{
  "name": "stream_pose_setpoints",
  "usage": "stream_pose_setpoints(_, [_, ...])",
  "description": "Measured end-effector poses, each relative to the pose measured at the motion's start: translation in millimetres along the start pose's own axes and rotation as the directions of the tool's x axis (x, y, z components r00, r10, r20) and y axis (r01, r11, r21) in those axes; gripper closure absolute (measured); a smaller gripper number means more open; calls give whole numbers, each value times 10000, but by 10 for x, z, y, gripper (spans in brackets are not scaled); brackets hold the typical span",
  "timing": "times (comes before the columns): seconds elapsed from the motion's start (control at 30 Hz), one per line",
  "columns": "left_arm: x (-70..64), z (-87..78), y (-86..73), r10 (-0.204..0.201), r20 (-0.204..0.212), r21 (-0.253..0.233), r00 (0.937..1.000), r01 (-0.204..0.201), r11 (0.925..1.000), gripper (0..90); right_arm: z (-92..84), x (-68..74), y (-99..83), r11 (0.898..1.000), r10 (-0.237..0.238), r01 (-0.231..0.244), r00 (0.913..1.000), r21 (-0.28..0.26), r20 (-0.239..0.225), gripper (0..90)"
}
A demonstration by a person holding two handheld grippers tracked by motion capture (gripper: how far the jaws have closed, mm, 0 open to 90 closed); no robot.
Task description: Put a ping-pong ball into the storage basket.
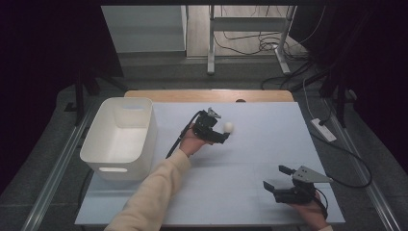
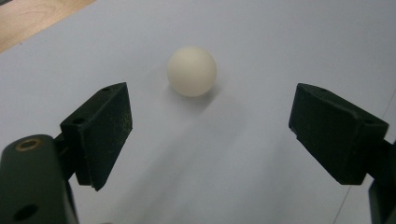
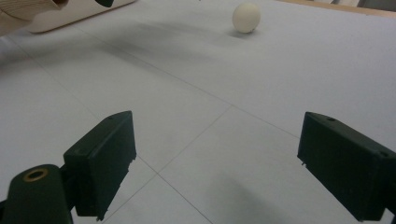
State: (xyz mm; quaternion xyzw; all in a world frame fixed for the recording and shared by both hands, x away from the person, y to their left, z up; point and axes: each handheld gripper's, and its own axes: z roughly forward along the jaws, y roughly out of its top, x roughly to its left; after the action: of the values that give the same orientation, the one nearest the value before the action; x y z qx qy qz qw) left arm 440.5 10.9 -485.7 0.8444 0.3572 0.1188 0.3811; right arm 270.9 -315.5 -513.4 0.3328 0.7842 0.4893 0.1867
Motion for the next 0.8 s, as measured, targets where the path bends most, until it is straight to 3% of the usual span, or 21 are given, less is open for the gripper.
stream_pose_setpoints(0.8, [-18,169,76,-59,11,32,10000,58,10000,144,-8,-10,-3,10000,65,-65,10000,-69,24,113])
